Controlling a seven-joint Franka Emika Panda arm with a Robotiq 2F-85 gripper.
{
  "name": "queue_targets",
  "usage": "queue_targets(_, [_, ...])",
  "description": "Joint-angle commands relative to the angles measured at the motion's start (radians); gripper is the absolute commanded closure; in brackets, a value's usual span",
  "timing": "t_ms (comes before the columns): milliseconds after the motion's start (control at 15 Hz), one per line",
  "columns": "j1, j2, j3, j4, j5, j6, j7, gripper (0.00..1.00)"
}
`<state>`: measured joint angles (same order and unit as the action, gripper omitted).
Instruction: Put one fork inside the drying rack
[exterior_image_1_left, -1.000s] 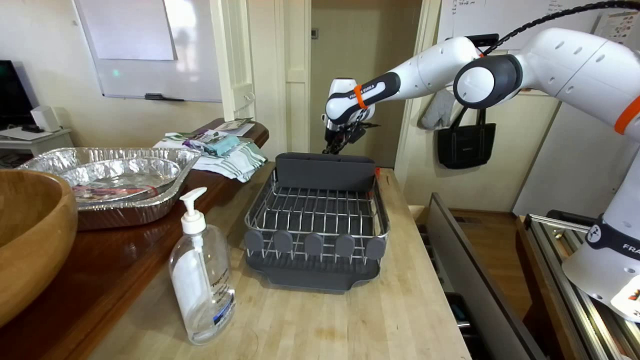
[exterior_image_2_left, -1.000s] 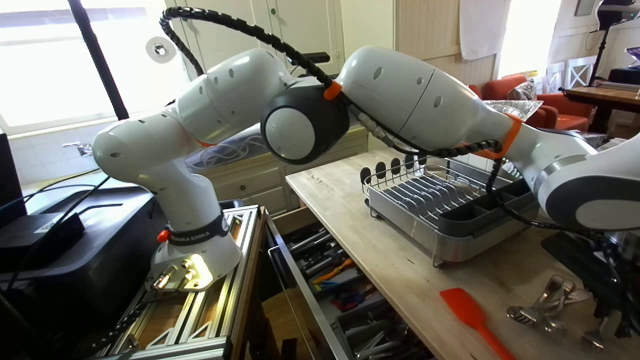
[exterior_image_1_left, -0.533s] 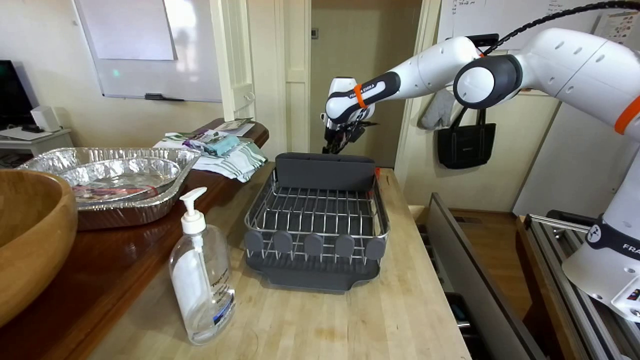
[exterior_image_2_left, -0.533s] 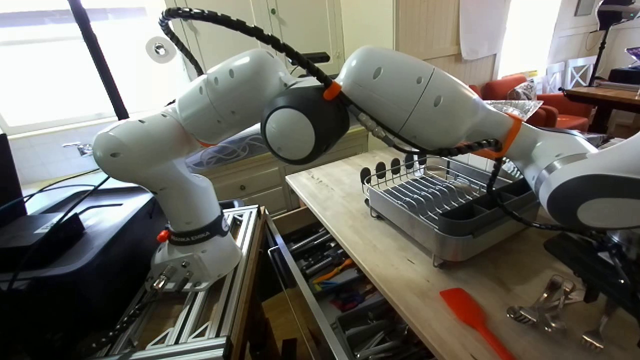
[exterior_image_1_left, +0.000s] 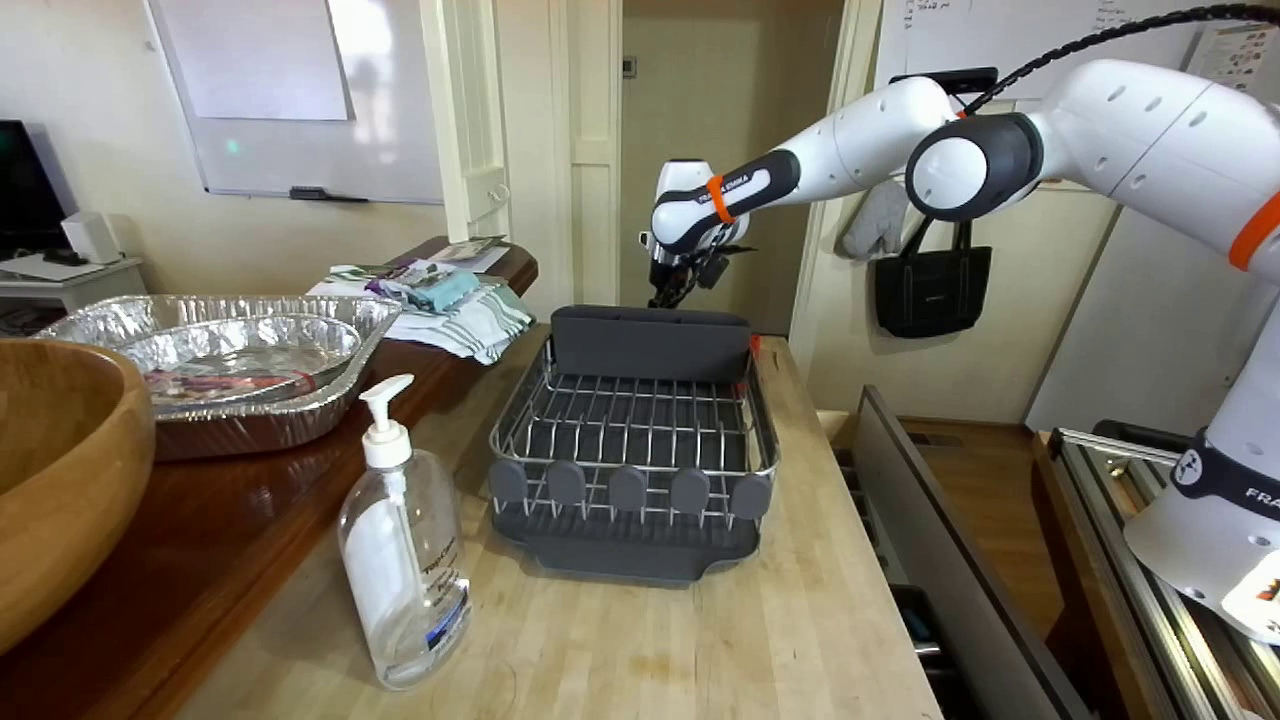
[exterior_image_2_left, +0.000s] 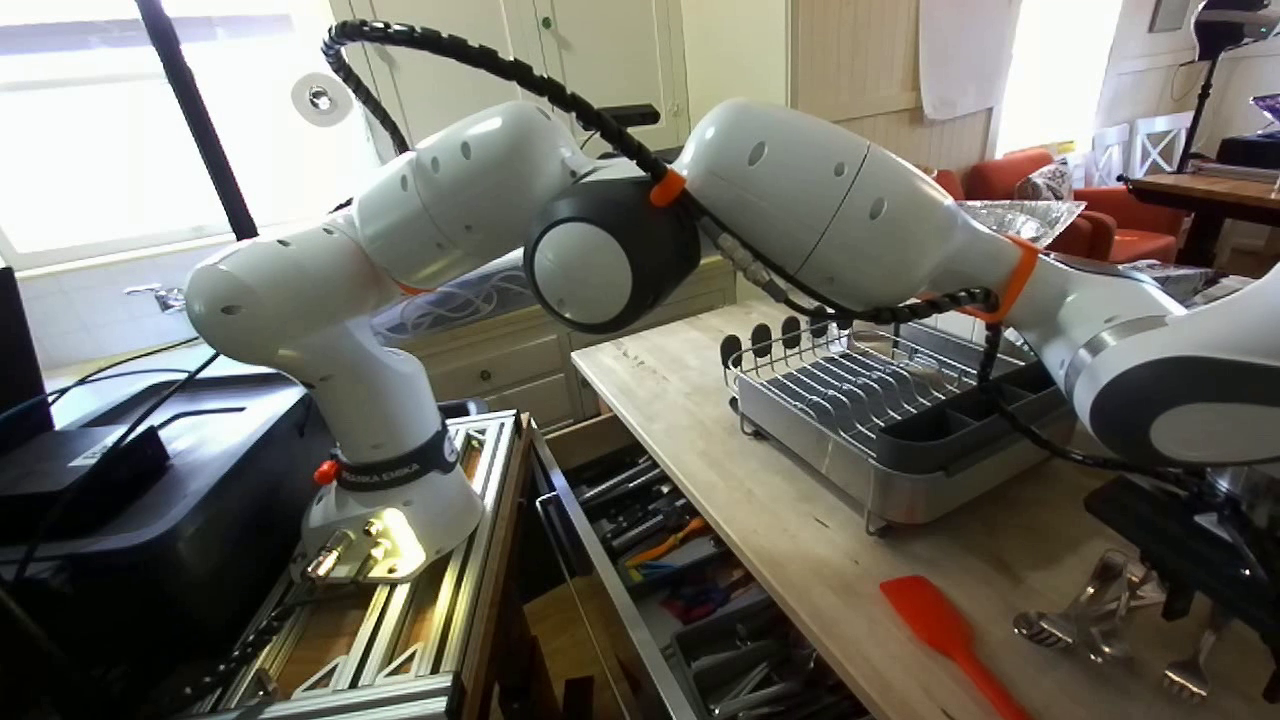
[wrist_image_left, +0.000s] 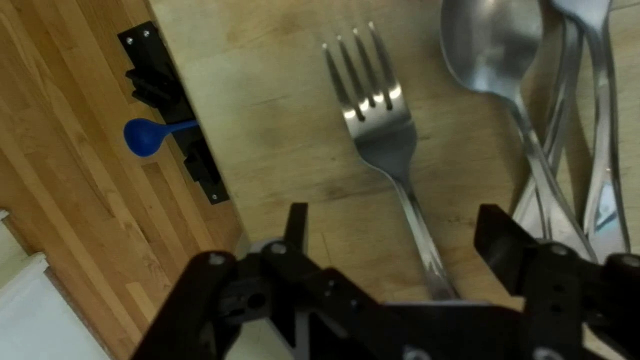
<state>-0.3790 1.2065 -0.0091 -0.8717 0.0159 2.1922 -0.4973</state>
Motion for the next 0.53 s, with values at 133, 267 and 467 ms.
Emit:
queue_targets(133, [0.01, 0.037, -0.01, 0.039, -0.021, -0.013, -0.01, 0.66])
queue_targets(267, [0.01, 0.038, -0.01, 0.038, -0.023, -0.013, -0.012, 0.8])
queue_targets(467, [0.008, 0.035, -0.006, 0.038, -0.02, -0.02, -0.016, 1.0])
